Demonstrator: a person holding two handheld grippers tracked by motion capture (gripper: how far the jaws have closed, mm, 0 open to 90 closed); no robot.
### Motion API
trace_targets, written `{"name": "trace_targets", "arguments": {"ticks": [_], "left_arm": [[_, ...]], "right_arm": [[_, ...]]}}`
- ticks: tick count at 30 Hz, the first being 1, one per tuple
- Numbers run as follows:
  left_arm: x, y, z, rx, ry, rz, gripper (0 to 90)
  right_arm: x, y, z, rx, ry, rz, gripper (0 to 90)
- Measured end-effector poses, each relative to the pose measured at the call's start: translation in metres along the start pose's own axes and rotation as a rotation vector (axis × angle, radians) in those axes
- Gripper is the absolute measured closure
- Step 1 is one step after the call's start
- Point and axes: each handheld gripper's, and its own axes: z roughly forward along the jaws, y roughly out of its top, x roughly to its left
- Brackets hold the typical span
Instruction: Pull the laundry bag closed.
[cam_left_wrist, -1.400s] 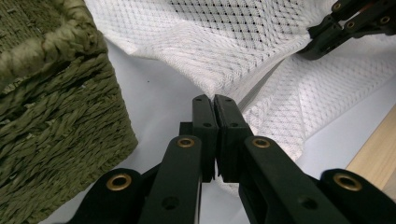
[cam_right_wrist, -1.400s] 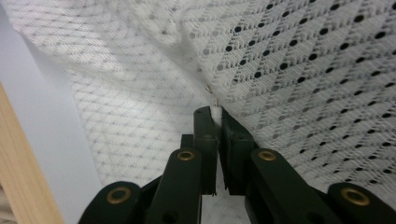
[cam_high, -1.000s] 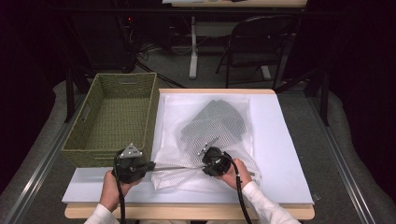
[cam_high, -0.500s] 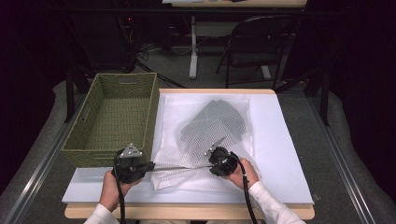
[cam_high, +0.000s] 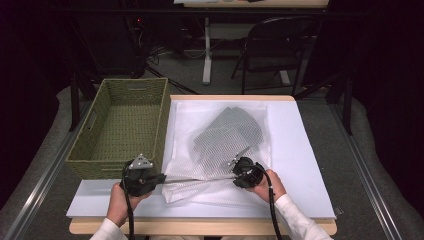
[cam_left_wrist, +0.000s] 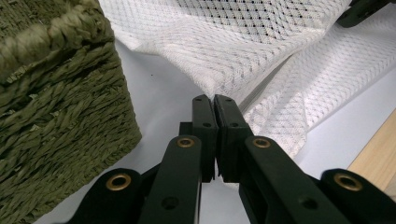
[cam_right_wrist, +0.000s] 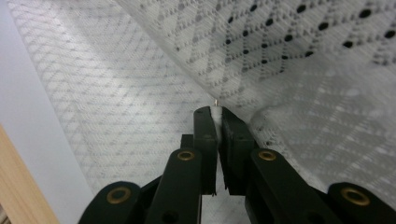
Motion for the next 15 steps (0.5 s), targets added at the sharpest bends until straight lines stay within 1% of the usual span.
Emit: {"name": "trace_targets", "arguments": {"ticks": [4,5,6,10,11,14,15], "left_arm": [[0.000,0.000,0.000,0.001,0.001,0.003,87.9],[0.001,0.000,0.000,0.001,0.000,0.004,87.9],[0.000,0.000,0.000,0.000,0.001,0.003,87.9],[0.001,0.000,0.000,0.008,-0.001,0.000,87.8],[0.001,0.000,0.000,0.008,0.000,-0.001,87.8],[0.001,0.000,0.000,0.009,-0.001,0.000,87.8],[0.001,0.000,0.000,0.012,0.001,0.005,87.8]], "right_arm": [[-0.003,-0.004,-0.002,0.004,-0.004,0.007,86.6],[-0.003,-0.006,-0.003,0.005,-0.002,0.015,86.6],[-0.004,-0.007,-0.004,0.006,-0.005,0.010,86.5],[-0.008,-0.014,-0.007,0.010,-0.009,0.029,86.6],[-0.009,-0.016,-0.007,0.012,-0.011,0.025,86.6],[-0.010,-0.019,-0.009,0.014,-0.012,0.039,86.6],[-0.010,-0.020,-0.009,0.016,-0.013,0.038,86.6]]}}
